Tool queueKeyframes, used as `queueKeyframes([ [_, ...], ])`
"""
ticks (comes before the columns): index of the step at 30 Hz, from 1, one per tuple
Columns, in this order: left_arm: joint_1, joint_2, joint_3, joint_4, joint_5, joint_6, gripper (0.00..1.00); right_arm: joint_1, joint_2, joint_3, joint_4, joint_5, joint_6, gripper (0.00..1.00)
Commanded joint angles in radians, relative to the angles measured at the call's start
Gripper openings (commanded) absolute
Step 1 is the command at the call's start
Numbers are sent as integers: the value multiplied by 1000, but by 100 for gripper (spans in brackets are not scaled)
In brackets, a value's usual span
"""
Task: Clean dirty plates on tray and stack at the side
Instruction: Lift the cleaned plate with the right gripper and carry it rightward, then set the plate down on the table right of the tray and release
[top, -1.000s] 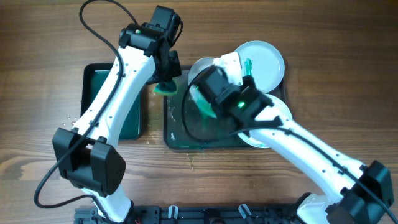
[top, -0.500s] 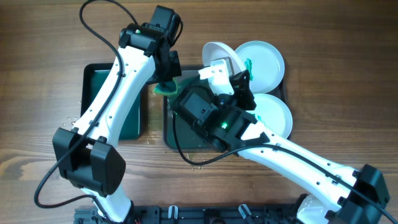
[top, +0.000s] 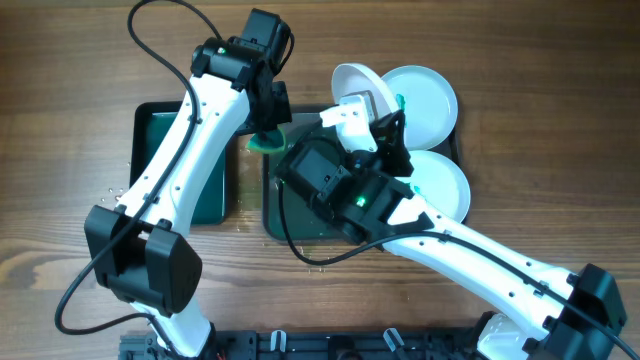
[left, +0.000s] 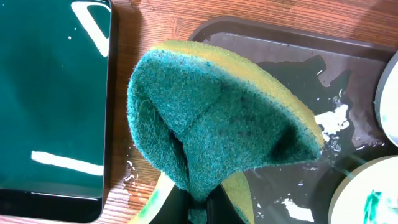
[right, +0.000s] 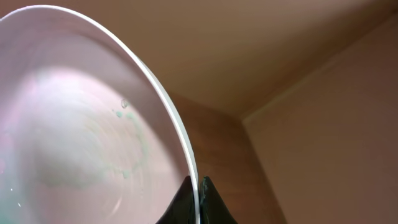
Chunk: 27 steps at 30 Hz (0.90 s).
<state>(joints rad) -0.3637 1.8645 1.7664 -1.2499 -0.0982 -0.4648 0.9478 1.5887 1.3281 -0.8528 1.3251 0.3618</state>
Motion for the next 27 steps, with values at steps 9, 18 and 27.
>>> queueKeyframes([
  [9,2,-13,12,0,12,16,4,-246,-16,-1,-16,-925,41,4],
  [18,2,-13,12,0,12,16,4,-801,-16,-1,0,-1587,-24,4],
  [27,1,-13,12,0,12,16,4,-1318,-8,-4,-66,-1551,43,4],
])
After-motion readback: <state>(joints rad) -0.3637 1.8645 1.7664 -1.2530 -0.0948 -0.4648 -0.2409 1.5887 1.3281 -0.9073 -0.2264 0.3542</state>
